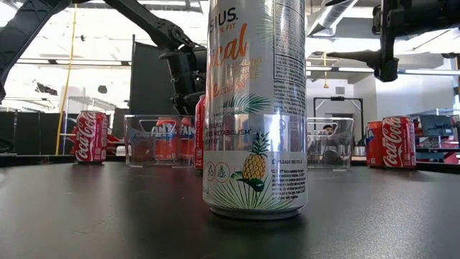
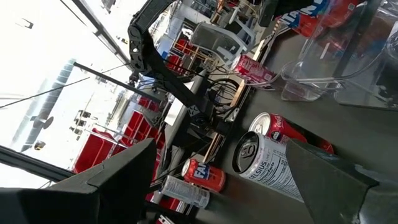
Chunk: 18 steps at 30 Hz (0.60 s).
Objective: Sort soda cans
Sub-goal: Put the bottom right red soda can into the left transparent bin, then put the left red soda can into the left transparent bin
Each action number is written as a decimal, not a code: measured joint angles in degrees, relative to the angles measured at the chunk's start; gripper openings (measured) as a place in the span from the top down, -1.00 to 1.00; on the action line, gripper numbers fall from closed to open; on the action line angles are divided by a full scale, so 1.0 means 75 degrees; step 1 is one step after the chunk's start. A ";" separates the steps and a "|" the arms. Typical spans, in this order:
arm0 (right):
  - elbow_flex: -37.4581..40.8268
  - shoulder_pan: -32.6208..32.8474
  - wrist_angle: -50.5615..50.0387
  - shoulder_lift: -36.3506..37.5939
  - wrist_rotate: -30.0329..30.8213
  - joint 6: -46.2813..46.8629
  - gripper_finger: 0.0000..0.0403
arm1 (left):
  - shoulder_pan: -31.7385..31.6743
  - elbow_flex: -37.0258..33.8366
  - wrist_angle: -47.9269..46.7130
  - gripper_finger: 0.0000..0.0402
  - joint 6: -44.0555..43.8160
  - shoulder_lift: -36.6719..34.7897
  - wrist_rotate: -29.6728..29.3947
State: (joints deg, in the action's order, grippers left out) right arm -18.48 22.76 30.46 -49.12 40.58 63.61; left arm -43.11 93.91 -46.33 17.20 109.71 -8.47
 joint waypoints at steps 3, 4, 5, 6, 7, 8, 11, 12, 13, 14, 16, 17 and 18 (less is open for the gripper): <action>0.0000 0.0000 -0.0003 0.0000 -0.0001 0.0000 -0.85 | 0.0015 0.0001 0.0015 -0.61 0.0025 0.0000 -0.0030; 0.0000 0.0000 -0.0001 0.0000 -0.0001 0.0001 -0.85 | 0.0015 0.0004 0.0037 -0.63 0.0067 0.0000 -0.0028; 0.0000 0.0000 -0.0003 0.0000 -0.0001 0.0006 -0.85 | 0.0013 0.0016 0.0085 -0.66 0.0085 0.0000 -0.0109; 0.0000 0.0000 -0.0003 0.0000 -0.0001 0.0035 -0.85 | -0.0006 0.0035 0.0143 -0.70 0.0046 0.0000 -0.0143; 0.0000 0.0002 -0.0003 -0.0002 -0.0001 0.0043 -0.85 | -0.0021 0.0035 0.0145 -0.73 0.0033 -0.0002 -0.0138; 0.0000 0.0005 -0.0001 0.0000 -0.0001 0.0056 -0.85 | -0.0037 0.0035 0.0115 -0.77 -0.0001 -0.0006 -0.0138; 0.0000 0.0021 -0.0001 0.0000 -0.0001 0.0061 -0.85 | -0.0023 0.0032 0.0076 -0.91 -0.0034 -0.0006 -0.0098; 0.0000 0.0037 -0.0002 0.0000 -0.0001 0.0061 -0.85 | -0.0015 0.0029 0.0060 -0.95 -0.0015 -0.0006 -0.0096; 0.0000 0.0056 0.0000 0.0000 0.0002 0.0061 -0.85 | -0.0011 0.0029 0.0054 -0.97 -0.0007 -0.0007 -0.0120; 0.0000 0.0073 -0.0003 0.0000 0.0002 0.0061 -0.85 | -0.0009 0.0029 0.0014 -0.97 -0.0010 -0.0035 -0.0240; 0.0000 0.0073 -0.0003 0.0000 -0.0001 0.0061 -0.85 | 0.0036 0.0026 -0.0106 -0.94 -0.0009 -0.0127 -0.0505; 0.0000 0.0071 0.0000 -0.0002 -0.0001 0.0061 -0.85 | 0.0046 0.0026 -0.0106 -0.93 0.0006 -0.0219 -0.0622; 0.0000 0.0070 -0.0008 -0.0003 -0.0001 0.0061 -0.85 | 0.0052 0.0026 -0.0103 -0.92 0.0018 -0.0339 -0.0675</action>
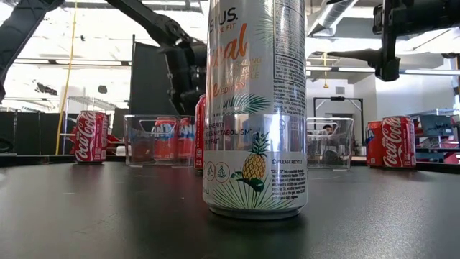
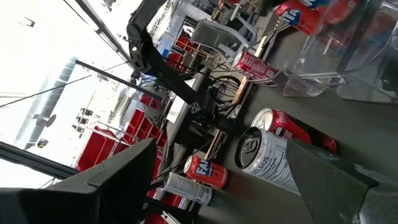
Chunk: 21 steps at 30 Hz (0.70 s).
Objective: Sort soda cans
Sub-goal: Put the left red soda can into the left transparent bin
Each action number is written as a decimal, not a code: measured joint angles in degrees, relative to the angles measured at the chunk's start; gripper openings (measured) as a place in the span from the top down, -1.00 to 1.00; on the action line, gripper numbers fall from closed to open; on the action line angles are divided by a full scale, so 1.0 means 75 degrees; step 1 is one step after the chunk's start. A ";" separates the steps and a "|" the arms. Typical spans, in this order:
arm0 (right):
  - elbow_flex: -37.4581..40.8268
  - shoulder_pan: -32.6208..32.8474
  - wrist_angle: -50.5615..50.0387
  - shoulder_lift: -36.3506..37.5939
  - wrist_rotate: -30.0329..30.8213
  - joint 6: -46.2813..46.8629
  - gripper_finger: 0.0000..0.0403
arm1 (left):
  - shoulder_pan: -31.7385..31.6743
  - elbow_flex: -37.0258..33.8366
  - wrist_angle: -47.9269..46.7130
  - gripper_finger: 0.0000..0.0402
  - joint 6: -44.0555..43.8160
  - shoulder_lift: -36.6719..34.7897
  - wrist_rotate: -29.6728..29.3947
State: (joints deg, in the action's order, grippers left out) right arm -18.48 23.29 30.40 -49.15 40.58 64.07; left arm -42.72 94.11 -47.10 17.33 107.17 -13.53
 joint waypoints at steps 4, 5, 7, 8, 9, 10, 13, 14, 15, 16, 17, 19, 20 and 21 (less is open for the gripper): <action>0.0000 -0.0036 -0.0001 0.0000 0.0000 -0.0003 -0.85 | 0.0062 0.0000 -0.0025 -0.91 -0.0290 -0.0655 -0.0144; 0.0000 -0.0052 -0.0001 0.0000 0.0000 -0.0003 -0.85 | 0.0069 -0.0003 -0.0070 -0.91 -0.0417 -0.0856 -0.0144; 0.0000 -0.0079 -0.0006 0.0000 0.0000 -0.0006 -0.85 | 0.0131 -0.0003 -0.0136 -0.91 -0.0612 -0.1284 -0.0149; 0.0000 -0.0082 -0.0004 0.0000 0.0001 -0.0034 -0.85 | 0.0147 -0.0003 -0.0218 -0.91 -0.0679 -0.1516 -0.0147; 0.0000 -0.0082 -0.0003 0.0000 0.0003 -0.0076 -0.85 | 0.0189 -0.0003 -0.0330 -0.91 -0.0746 -0.1745 -0.0150; 0.0000 -0.0082 -0.0003 0.0000 0.0002 -0.0120 -0.85 | 0.0240 -0.0003 -0.0413 -0.91 -0.0856 -0.1968 -0.0144; 0.0000 -0.0076 -0.0006 0.0000 -0.0006 -0.0207 -0.85 | 0.0446 -0.0003 -0.0900 -0.91 -0.1171 -0.2613 -0.0138; 0.0000 -0.0076 -0.0008 0.0000 -0.0010 -0.0248 -0.85 | 0.0553 -0.0004 -0.1105 -0.91 -0.1316 -0.2809 -0.0136; 0.0000 -0.0076 -0.0006 0.0000 -0.0012 -0.0317 -0.85 | 0.0679 -0.0004 -0.1328 -0.91 -0.1466 -0.3006 -0.0134; 0.0000 -0.0076 -0.0006 0.0000 -0.0013 -0.0364 -0.85 | 0.0813 -0.0006 -0.1574 -0.91 -0.1581 -0.3188 -0.0123; 0.0000 -0.0076 -0.0006 0.0000 -0.0015 -0.0399 -0.85 | 0.0987 -0.0006 -0.1835 -0.91 -0.1692 -0.3352 -0.0118; 0.0000 -0.0076 -0.0005 -0.0003 -0.0026 -0.0521 -0.85 | 0.1352 -0.0006 -0.2278 -0.91 -0.2065 -0.3622 -0.0115; 0.0000 -0.0081 -0.0010 -0.0003 -0.0041 -0.0567 -0.85 | 0.1558 -0.0006 -0.2515 -0.91 -0.2314 -0.3726 -0.0104; 0.0000 -0.0103 -0.0009 -0.0003 -0.0048 -0.0604 -0.85 | 0.1760 -0.0006 -0.2806 -0.91 -0.2569 -0.3803 -0.0096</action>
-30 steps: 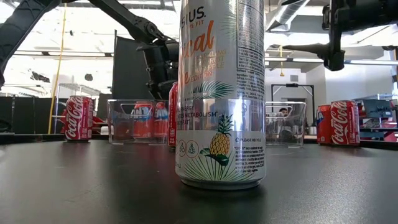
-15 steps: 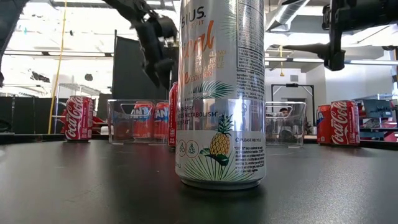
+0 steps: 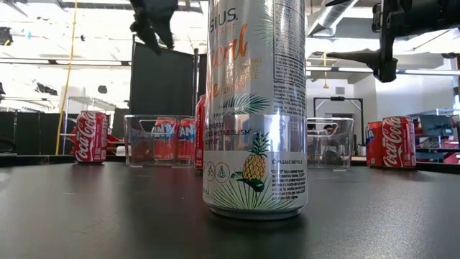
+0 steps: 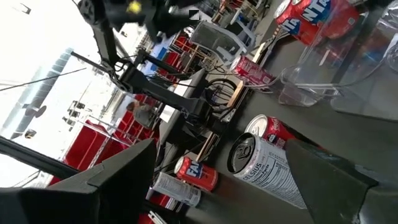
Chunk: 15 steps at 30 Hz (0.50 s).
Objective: Sort soda cans
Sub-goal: Put the left red soda can into the left transparent bin
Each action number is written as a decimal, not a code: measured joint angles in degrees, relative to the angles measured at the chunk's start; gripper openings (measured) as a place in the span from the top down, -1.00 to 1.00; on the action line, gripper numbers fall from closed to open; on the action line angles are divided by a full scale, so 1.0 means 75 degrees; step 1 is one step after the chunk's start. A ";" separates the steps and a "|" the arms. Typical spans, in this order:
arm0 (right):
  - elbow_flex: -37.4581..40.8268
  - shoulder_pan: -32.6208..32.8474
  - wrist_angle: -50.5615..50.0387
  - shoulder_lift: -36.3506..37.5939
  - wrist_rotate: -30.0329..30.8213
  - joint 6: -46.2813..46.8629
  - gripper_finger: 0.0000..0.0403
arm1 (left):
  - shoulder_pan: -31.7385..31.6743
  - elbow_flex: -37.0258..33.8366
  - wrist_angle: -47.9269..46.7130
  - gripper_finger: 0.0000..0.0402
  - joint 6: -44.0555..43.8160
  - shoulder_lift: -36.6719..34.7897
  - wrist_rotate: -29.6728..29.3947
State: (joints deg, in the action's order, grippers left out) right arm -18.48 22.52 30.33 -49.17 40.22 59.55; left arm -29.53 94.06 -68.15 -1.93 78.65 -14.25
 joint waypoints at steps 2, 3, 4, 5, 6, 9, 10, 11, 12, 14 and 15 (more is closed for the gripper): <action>0.0000 -0.0085 -0.0014 0.0000 -0.0209 -0.0062 -0.85 | 0.0426 -0.0006 -0.0574 -0.91 -0.0536 -0.0105 0.0004; 0.0000 -0.0141 -0.0014 0.0000 -0.0374 -0.0102 -0.85 | 0.0650 -0.0009 -0.0858 -0.91 -0.0808 -0.0143 0.0002; 0.0000 -0.0193 -0.0014 -0.0003 -0.0550 -0.0125 -0.85 | 0.0893 -0.0009 -0.1102 -0.91 -0.1102 -0.0177 0.0003; 0.0000 -0.0241 -0.0014 -0.0003 -0.0697 -0.0128 -0.85 | 0.1146 -0.0009 -0.1315 -0.91 -0.1379 -0.0203 0.0000; 0.0000 -0.0283 -0.0014 -0.0003 -0.0809 -0.0133 -0.85 | 0.1411 -0.0009 -0.1497 -0.91 -0.1658 -0.0227 0.0000; 0.0000 -0.0362 -0.0015 -0.0003 -0.1013 -0.0205 -0.85 | 0.2223 -0.0009 -0.1802 -0.91 -0.2501 -0.0250 0.0001; 0.0000 -0.0378 -0.0017 -0.0003 -0.1016 -0.0241 -0.85 | 0.2499 -0.0014 -0.1852 -0.91 -0.2779 -0.0250 0.0001; 0.0000 -0.0375 -0.0023 -0.0003 -0.1016 -0.0302 -0.85 | 0.2772 -0.0042 -0.1867 -0.91 -0.3079 -0.0250 -0.0007; 0.0000 -0.0372 -0.0027 -0.0003 -0.1018 -0.0365 -0.85 | 0.3028 -0.0071 -0.1905 -0.91 -0.3402 -0.0250 -0.0042; 0.0000 -0.0401 -0.0066 -0.0003 -0.1021 -0.0434 -0.85 | 0.3579 -0.0121 -0.2098 -0.91 -0.4085 -0.0250 -0.0114; 0.0000 -0.0424 -0.0079 -0.0003 -0.1039 -0.0466 -0.85 | 0.3847 -0.0185 -0.2183 -0.91 -0.4468 -0.0250 -0.0139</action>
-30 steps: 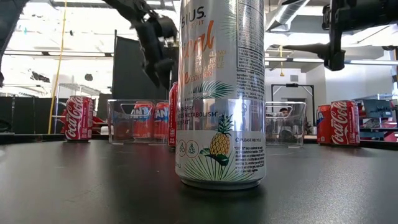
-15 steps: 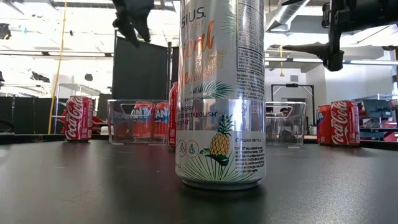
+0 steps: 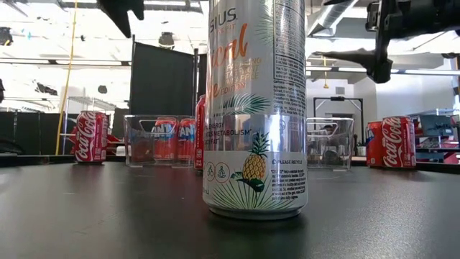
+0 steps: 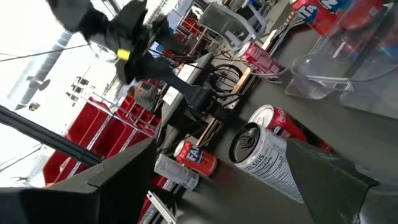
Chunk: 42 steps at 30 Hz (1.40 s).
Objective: Sort soda cans
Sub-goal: Put the left red soda can into the left transparent bin
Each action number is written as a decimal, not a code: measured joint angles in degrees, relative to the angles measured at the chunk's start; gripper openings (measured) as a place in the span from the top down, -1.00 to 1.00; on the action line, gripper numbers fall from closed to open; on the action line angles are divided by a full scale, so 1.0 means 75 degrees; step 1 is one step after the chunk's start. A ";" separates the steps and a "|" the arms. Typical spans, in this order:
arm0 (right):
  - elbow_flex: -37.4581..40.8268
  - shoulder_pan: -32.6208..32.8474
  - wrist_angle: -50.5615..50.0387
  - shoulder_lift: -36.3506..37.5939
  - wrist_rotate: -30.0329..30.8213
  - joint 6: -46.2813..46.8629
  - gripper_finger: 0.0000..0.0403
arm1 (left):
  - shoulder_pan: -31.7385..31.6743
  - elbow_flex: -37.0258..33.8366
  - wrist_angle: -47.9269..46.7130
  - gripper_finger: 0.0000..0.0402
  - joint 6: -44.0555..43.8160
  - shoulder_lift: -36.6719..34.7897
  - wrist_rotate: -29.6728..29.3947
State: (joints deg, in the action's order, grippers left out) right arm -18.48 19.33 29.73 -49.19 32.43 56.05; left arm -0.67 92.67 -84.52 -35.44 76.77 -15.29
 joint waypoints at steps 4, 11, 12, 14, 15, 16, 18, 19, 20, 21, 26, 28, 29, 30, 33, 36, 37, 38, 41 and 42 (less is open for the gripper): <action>0.0000 0.0000 -0.0127 0.0000 -0.0135 -0.0010 -0.85 | 0.1200 -0.0497 -0.0358 -0.91 -0.1728 -0.0079 -0.0003; 0.0000 -0.0046 -0.0240 0.0000 -0.0351 -0.0026 -0.85 | 0.3184 -0.1178 -0.0732 -0.91 -0.5065 -0.0160 0.0319; 0.0000 -0.0076 -0.0270 0.0000 -0.0356 -0.0026 -0.85 | 0.3373 -0.1260 -0.0731 -0.91 -0.5484 -0.0160 0.0517; 0.0000 -0.0159 -0.0315 0.0000 -0.0372 -0.0024 -0.85 | 0.3744 -0.1444 -0.0740 -0.91 -0.6185 -0.0160 0.0962; 0.0000 -0.0208 -0.0341 0.0000 -0.0400 -0.0025 -0.85 | 0.3920 -0.1527 -0.0734 -0.91 -0.6453 -0.0157 0.1165; 0.0000 -0.0264 -0.0343 0.0000 -0.0484 -0.0024 -0.85 | 0.4108 -0.1614 -0.0724 -0.91 -0.6705 -0.0157 0.1289; 0.0000 -0.0394 -0.0347 0.0000 -0.0705 -0.0025 -0.85 | 0.4473 -0.1790 -0.0739 -0.91 -0.7191 -0.0135 0.1467; 0.0000 -0.0454 -0.0349 0.0000 -0.0805 -0.0024 -0.85 | 0.4660 -0.1887 -0.0734 -0.91 -0.7404 -0.0131 0.1513; 0.0000 -0.0504 -0.0349 0.0000 -0.0902 -0.0024 -0.85 | 0.4845 -0.1988 -0.0733 -0.91 -0.7596 -0.0131 0.1591; 0.0000 -0.0547 -0.0349 0.0000 -0.0967 -0.0024 -0.85 | 0.5019 -0.2072 -0.0735 -0.91 -0.7771 -0.0131 0.1649; 0.0000 -0.0678 -0.0349 0.0000 -0.1149 -0.0021 -0.85 | 0.5637 -0.2359 -0.0565 -0.91 -0.8494 -0.0131 0.1673; 0.0000 -0.0700 -0.0349 0.0000 -0.1157 -0.0021 -0.85 | 0.5827 -0.2532 -0.0437 -0.91 -0.8710 -0.0139 0.1667; 0.0000 -0.0700 -0.0349 0.0000 -0.1157 -0.0020 -0.85 | 0.5923 -0.2653 -0.0346 -0.91 -0.8832 -0.0146 0.1666; 0.0000 -0.0700 -0.0350 0.0000 -0.1157 -0.0014 -0.85 | 0.6018 -0.2763 -0.0240 -0.91 -0.8951 -0.0146 0.1668; 0.0000 -0.0682 -0.0344 0.0000 -0.1157 0.0010 -0.85 | 0.6231 -0.3104 0.0295 -0.91 -0.9173 -0.0146 0.1703; 0.0000 -0.0619 -0.0343 0.0000 -0.1157 0.0064 -0.85 | 0.6357 -0.3453 0.0475 -0.94 -0.9407 -0.0143 0.1883; 0.0000 -0.0618 -0.0347 0.0000 -0.1158 0.0069 -0.85 | 0.6385 -0.3552 0.0509 -0.96 -0.9451 -0.0144 0.1977; 0.0000 -0.0612 -0.0344 0.0000 -0.1166 0.0097 -0.85 | 0.6395 -0.3634 0.0589 -0.97 -0.9454 -0.0151 0.2054; 0.0000 -0.0583 -0.0343 0.0000 -0.1166 0.0119 -0.85 | 0.6433 -0.3916 0.0859 -0.98 -0.9448 -0.0202 0.2083; 0.0000 -0.0583 -0.0346 0.0000 -0.1166 0.0119 -0.85 | 0.6433 -0.4026 0.1007 -0.98 -0.9401 -0.0228 0.2081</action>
State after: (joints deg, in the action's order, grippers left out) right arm -18.48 14.96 27.14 -49.19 23.68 56.95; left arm 47.57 62.47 -76.97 -105.94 75.06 0.32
